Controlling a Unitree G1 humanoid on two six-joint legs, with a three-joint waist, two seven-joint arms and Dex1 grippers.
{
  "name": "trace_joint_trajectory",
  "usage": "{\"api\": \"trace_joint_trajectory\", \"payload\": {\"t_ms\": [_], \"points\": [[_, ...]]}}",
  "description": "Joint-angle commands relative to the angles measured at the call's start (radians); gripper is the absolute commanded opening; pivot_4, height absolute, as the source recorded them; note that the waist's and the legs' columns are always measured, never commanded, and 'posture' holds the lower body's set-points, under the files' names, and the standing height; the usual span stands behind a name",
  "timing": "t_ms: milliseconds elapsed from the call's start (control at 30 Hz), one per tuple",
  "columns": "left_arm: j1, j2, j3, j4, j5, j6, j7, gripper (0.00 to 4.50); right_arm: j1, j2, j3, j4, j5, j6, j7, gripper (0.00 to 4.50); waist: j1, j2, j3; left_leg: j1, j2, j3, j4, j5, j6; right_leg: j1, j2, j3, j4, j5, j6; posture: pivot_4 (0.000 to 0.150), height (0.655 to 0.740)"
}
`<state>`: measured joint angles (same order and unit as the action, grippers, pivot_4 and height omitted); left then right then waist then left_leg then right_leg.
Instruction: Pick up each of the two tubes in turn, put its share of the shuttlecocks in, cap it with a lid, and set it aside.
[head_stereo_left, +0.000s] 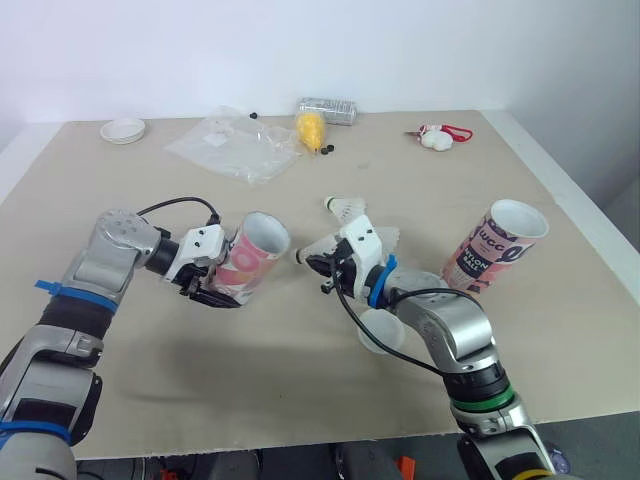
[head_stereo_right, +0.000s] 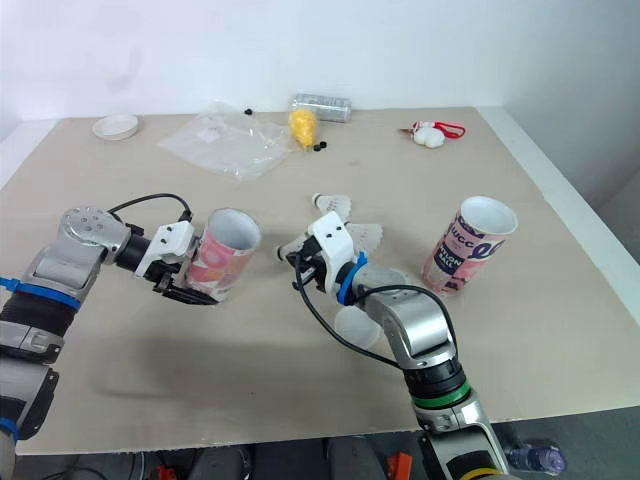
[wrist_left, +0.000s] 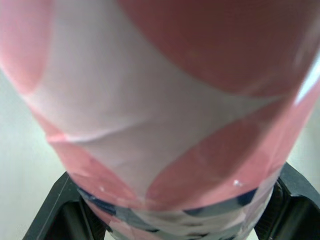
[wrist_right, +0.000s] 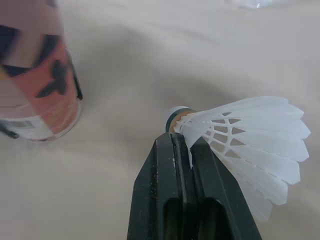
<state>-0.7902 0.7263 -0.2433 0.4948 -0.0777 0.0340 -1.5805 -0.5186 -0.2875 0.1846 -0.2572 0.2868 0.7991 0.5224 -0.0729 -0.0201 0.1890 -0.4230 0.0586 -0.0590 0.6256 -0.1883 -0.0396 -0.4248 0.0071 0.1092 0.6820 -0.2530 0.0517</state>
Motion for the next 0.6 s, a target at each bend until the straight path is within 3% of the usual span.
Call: {"api": "trace_joint_trajectory", "payload": {"t_ms": [33, 267, 600], "points": [[-0.042, -0.002, -0.019, 0.005, 0.007, -0.023, -0.028, 3.05, -0.114, -0.157, -0.086, -0.113, -0.003, -0.184, 0.139, 0.09, -0.001, 0.000, 0.000, 0.000, 0.000, 0.000, 0.000, 0.000, 0.000, 0.000, 0.000, 0.000, 0.000, 0.000, 0.000, 0.150, 0.7400], [-0.104, -0.029, -0.073, 0.051, 0.011, -0.043, -0.034, 3.05, -0.272, -0.381, -0.071, -0.073, -0.016, -0.522, 0.455, 0.09, -0.003, 0.001, 0.000, 0.001, 0.000, 0.000, -0.003, 0.000, 0.001, -0.001, 0.001, 0.000, -0.001, -0.002, -0.001, 0.150, 0.7400], [-0.153, -0.055, -0.097, 0.079, 0.003, -0.002, -0.034, 3.05, -0.323, -0.409, 0.012, -0.009, -0.094, -0.719, 0.597, 0.09, -0.005, 0.001, 0.001, 0.000, 0.000, 0.001, -0.002, -0.002, 0.002, -0.001, 0.001, 0.001, -0.001, -0.003, -0.001, 0.150, 0.7400]]}}
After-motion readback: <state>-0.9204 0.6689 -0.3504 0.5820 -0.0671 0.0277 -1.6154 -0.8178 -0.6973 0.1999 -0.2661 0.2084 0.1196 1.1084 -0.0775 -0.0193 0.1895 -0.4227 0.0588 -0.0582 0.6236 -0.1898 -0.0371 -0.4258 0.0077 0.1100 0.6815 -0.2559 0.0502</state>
